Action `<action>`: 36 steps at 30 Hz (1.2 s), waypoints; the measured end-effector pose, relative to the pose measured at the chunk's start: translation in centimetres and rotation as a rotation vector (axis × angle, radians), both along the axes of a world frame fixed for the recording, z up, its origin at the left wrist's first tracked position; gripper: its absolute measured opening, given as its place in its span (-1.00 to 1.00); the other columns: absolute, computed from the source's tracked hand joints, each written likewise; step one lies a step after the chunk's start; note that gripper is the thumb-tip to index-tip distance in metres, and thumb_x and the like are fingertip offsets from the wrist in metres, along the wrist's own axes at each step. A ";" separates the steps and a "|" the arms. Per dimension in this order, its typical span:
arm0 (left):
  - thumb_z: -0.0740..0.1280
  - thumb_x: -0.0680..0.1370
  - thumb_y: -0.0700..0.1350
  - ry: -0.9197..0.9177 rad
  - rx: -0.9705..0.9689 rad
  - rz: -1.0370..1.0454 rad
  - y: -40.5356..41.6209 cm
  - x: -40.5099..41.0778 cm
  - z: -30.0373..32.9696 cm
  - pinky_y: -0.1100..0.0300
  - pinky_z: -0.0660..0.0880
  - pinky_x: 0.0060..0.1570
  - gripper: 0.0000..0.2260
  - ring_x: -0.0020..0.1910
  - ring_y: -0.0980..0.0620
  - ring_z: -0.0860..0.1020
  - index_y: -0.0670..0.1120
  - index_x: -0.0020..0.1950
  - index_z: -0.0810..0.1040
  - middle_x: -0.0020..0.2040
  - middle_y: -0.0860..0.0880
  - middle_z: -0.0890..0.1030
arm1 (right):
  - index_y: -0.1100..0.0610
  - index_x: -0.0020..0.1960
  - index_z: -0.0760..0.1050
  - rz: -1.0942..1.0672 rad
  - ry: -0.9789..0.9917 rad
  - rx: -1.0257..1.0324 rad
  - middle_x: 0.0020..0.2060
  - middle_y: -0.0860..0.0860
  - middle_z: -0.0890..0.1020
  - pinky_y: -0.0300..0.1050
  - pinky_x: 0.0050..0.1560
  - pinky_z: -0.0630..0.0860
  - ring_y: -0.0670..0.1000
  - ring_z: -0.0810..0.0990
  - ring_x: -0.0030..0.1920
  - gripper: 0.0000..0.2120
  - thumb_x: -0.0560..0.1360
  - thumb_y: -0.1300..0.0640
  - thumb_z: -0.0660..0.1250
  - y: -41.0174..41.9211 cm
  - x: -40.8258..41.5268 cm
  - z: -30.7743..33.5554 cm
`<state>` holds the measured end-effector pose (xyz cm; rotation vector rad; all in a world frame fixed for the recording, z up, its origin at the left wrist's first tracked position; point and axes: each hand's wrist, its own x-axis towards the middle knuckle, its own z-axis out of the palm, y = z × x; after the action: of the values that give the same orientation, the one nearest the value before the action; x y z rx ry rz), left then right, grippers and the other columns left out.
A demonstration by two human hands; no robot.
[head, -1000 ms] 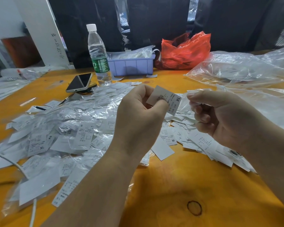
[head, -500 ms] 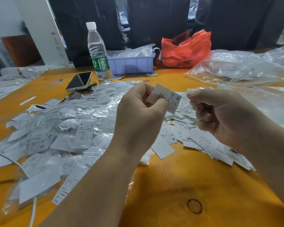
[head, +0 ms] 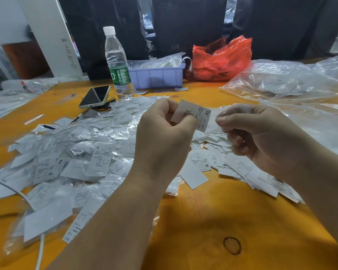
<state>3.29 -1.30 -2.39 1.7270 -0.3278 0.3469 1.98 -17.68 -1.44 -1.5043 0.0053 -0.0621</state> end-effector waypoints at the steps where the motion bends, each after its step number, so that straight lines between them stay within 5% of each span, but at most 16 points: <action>1: 0.34 0.51 -0.22 0.005 -0.014 -0.005 0.0 0.0 0.0 0.17 0.59 -0.43 -0.97 -0.34 0.12 0.54 -0.15 -0.09 0.58 -0.29 0.05 0.63 | 0.11 -0.36 0.62 0.014 -0.003 -0.008 -0.48 -0.01 0.50 -0.26 -0.56 0.29 -0.08 0.35 -0.50 -0.80 0.40 0.33 0.42 0.0 0.0 0.0; 11: 0.33 0.56 -0.20 0.222 -0.118 -0.201 0.0 0.3 0.0 0.24 0.54 -0.37 -0.90 -0.35 0.16 0.55 -0.09 0.04 0.61 -0.14 -0.04 0.66 | 0.14 -0.32 0.64 0.137 -0.038 -0.015 -0.43 0.03 0.56 -0.27 -0.54 0.37 -0.09 0.43 -0.48 -0.95 0.24 0.25 0.42 0.3 -0.3 -0.1; 18: 0.12 0.59 0.05 0.085 0.216 -0.194 -0.6 -0.4 -0.4 -0.11 0.59 -0.18 -0.74 -0.22 0.07 0.57 0.09 0.00 0.61 -0.17 0.05 0.65 | 0.16 -0.21 0.67 0.136 -0.070 -0.063 -0.41 0.05 0.58 -0.26 -0.53 0.38 -0.08 0.44 -0.48 -0.87 0.25 0.18 0.43 0.4 -0.2 -0.5; 22: 0.10 0.53 0.12 0.081 0.277 -0.220 -0.8 -0.8 -0.3 -0.19 0.55 -0.19 -0.71 -0.18 -0.06 0.57 0.07 -0.03 0.58 -0.14 -0.07 0.64 | 0.31 -0.12 0.62 0.152 -0.084 -0.117 -0.45 0.03 0.54 -0.25 -0.52 0.38 -0.09 0.43 -0.49 -0.68 0.22 0.13 0.44 0.4 -0.2 -0.8; 27: 0.25 0.61 -0.09 0.062 0.201 -0.152 -0.4 -0.1 -0.3 -0.01 0.55 -0.30 -0.86 -0.27 0.05 0.54 0.00 -0.10 0.58 -0.24 0.01 0.59 | 0.30 -0.08 0.61 0.166 -0.050 -0.150 -0.42 0.03 0.54 -0.23 -0.50 0.40 -0.08 0.46 -0.45 -0.86 0.37 0.28 0.44 0.7 -0.3 -0.9; 33: 0.36 0.57 -0.12 0.078 0.097 -0.086 0.0 0.6 -0.5 0.13 0.61 -0.28 -0.97 -0.31 0.17 0.58 0.01 -0.03 0.55 -0.25 0.04 0.61 | 0.24 -0.17 0.60 0.022 -0.040 -0.114 -0.38 0.08 0.60 -0.24 -0.49 0.43 -0.07 0.47 -0.45 -0.96 0.45 0.31 0.39 0.3 -0.1 -0.5; 36: 0.44 0.52 -0.11 0.086 0.052 -0.016 0.1 0.7 -0.6 0.17 0.62 -0.28 -0.86 -0.25 0.15 0.64 0.05 -0.03 0.50 -0.21 0.03 0.67 | 0.24 -0.19 0.60 0.010 -0.054 -0.142 -0.34 0.14 0.56 -0.21 -0.46 0.44 -0.05 0.46 -0.45 -0.95 0.45 0.31 0.40 0.4 -0.1 -0.7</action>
<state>4.02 -1.16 -2.98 1.7836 -0.2903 0.2537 1.92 -17.27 -2.14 -1.6441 -0.0511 -0.0967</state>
